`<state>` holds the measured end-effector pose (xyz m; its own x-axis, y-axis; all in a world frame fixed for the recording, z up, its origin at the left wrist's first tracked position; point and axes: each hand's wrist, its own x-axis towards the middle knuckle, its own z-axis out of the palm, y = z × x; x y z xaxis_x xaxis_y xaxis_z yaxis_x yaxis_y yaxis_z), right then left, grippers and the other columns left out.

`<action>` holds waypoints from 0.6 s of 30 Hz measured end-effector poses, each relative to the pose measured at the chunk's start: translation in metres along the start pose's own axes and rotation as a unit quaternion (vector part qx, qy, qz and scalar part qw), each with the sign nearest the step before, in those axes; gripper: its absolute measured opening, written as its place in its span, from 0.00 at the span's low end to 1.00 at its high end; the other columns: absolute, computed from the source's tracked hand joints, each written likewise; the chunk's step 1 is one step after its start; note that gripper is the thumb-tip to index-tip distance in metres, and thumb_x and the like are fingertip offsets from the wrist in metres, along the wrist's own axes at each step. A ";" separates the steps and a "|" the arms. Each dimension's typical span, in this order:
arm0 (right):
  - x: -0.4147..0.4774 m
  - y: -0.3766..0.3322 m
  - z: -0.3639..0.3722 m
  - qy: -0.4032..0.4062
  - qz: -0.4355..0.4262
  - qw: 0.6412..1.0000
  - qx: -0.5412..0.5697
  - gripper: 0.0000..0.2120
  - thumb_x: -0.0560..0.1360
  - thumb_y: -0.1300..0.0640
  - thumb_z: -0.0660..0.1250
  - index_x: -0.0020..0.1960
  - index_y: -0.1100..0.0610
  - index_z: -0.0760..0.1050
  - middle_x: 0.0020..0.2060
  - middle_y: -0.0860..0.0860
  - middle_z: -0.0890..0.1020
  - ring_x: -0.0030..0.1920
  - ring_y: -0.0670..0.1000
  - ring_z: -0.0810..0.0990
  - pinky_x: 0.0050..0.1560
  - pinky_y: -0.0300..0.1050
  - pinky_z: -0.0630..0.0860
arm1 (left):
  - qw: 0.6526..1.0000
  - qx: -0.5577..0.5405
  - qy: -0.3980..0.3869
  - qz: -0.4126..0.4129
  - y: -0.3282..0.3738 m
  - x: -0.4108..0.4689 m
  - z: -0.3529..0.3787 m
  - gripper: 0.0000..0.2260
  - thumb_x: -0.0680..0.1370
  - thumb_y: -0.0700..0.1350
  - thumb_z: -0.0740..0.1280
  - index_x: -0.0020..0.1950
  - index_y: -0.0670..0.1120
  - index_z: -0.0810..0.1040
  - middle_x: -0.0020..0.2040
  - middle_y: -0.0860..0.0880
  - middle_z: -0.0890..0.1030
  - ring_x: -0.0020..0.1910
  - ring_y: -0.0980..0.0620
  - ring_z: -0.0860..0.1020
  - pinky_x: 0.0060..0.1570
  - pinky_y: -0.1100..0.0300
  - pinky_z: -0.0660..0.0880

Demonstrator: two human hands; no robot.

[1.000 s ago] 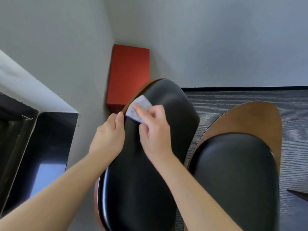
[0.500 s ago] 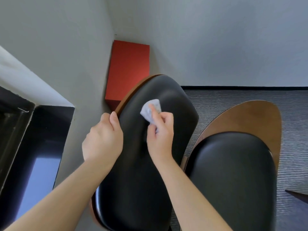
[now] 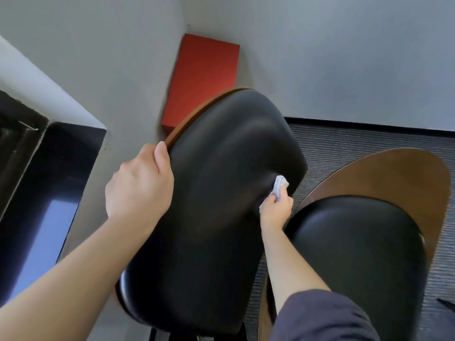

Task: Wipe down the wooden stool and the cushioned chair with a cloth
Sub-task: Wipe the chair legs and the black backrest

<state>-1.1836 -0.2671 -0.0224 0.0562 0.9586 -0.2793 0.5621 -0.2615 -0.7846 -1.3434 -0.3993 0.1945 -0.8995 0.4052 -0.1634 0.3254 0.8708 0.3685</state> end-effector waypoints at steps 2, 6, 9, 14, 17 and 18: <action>0.014 0.018 -0.001 -0.006 0.123 0.992 0.015 0.23 0.80 0.65 0.56 0.72 0.51 0.70 0.53 0.56 0.76 0.41 0.54 0.79 0.39 0.34 0.72 | 1.000 -0.002 0.004 -0.002 0.000 -0.001 0.002 0.19 0.83 0.53 0.45 0.46 0.44 0.69 0.33 0.49 0.67 0.38 0.41 0.67 0.43 0.51 0.64; 0.002 0.016 0.000 0.000 -0.048 0.999 0.010 0.20 0.79 0.68 0.58 0.69 0.56 0.73 0.51 0.54 0.70 0.43 0.49 0.76 0.38 0.27 0.68 | 1.000 -0.006 0.011 -0.001 0.001 -0.002 0.003 0.19 0.83 0.52 0.45 0.42 0.43 0.68 0.35 0.46 0.69 0.40 0.39 0.69 0.44 0.50 0.66; -0.006 0.024 0.000 -0.006 -0.067 0.997 0.045 0.22 0.79 0.67 0.58 0.71 0.54 0.71 0.52 0.55 0.71 0.47 0.52 0.78 0.49 0.39 0.77 | 1.000 0.002 0.018 0.004 0.002 -0.003 0.003 0.20 0.83 0.53 0.45 0.44 0.43 0.69 0.38 0.44 0.71 0.42 0.38 0.70 0.44 0.50 0.66; 0.002 0.029 -0.004 -0.014 0.057 0.998 0.033 0.22 0.78 0.66 0.59 0.71 0.54 0.70 0.54 0.58 0.72 0.55 0.57 0.77 0.60 0.47 0.74 | 1.000 0.003 0.014 0.007 0.005 -0.006 0.003 0.21 0.84 0.53 0.45 0.45 0.43 0.70 0.38 0.44 0.71 0.43 0.37 0.71 0.44 0.49 0.67; -0.004 0.019 -0.006 -0.022 -0.035 0.997 0.067 0.23 0.79 0.68 0.59 0.72 0.56 0.69 0.51 0.54 0.70 0.44 0.45 0.76 0.46 0.28 0.71 | 1.000 -0.003 0.005 0.007 0.005 -0.006 0.002 0.21 0.83 0.54 0.44 0.44 0.44 0.70 0.37 0.45 0.71 0.44 0.35 0.73 0.47 0.46 0.72; -0.002 0.021 -0.006 -0.020 -0.014 0.997 0.067 0.23 0.79 0.68 0.58 0.72 0.55 0.69 0.51 0.54 0.70 0.43 0.45 0.76 0.46 0.27 0.70 | 1.000 -0.006 0.003 0.007 0.005 -0.006 0.002 0.21 0.83 0.54 0.44 0.45 0.43 0.70 0.38 0.44 0.72 0.44 0.35 0.73 0.48 0.46 0.72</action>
<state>-1.1670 -0.2740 -0.0350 0.0079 0.9609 -0.2767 0.4469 -0.2509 -0.8587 -1.3353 -0.3969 0.1954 -0.8966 0.4158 -0.1525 0.3348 0.8618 0.3812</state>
